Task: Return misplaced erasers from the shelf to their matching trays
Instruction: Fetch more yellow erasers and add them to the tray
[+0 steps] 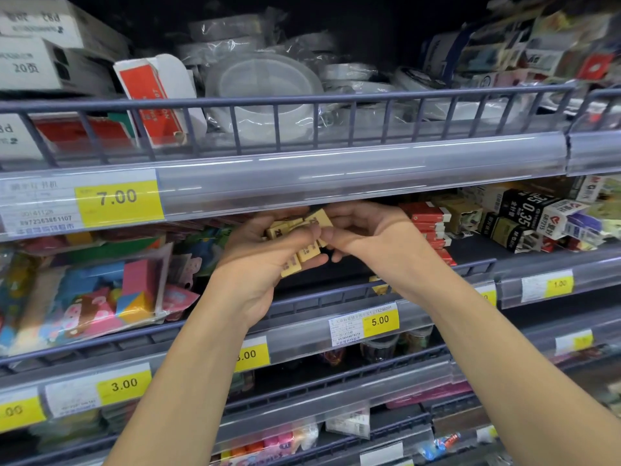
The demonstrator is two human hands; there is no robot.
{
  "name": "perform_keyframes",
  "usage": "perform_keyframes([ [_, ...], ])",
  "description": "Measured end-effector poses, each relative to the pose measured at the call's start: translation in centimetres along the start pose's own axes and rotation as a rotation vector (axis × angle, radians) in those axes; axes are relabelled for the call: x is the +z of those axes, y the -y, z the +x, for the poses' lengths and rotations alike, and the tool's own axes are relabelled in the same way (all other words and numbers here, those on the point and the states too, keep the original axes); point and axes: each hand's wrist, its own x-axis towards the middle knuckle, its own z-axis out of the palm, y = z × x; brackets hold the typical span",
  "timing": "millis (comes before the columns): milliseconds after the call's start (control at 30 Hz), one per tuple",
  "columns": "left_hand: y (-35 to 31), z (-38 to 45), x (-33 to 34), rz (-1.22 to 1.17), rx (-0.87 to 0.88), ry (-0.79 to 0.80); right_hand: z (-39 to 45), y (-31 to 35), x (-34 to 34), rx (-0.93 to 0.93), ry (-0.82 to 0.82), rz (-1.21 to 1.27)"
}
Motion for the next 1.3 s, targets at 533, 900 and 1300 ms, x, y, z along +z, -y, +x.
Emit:
perform_keyframes([
  [533, -0.1, 0.1, 0.2, 0.097, 0.064, -0.127, -0.8, -0.2, 0.8, -0.123, 0.073, -0.314],
  [900, -0.3, 0.2, 0.2, 0.079, 0.040, -0.101, 1.4, 1.2, -7.8, 0.252, 0.328, -0.893],
  [1300, 0.0, 0.4, 0.0, 0.088, 0.055, -0.083, 4.0, 0.6, -6.9, 0.361, 0.663, -1.153],
])
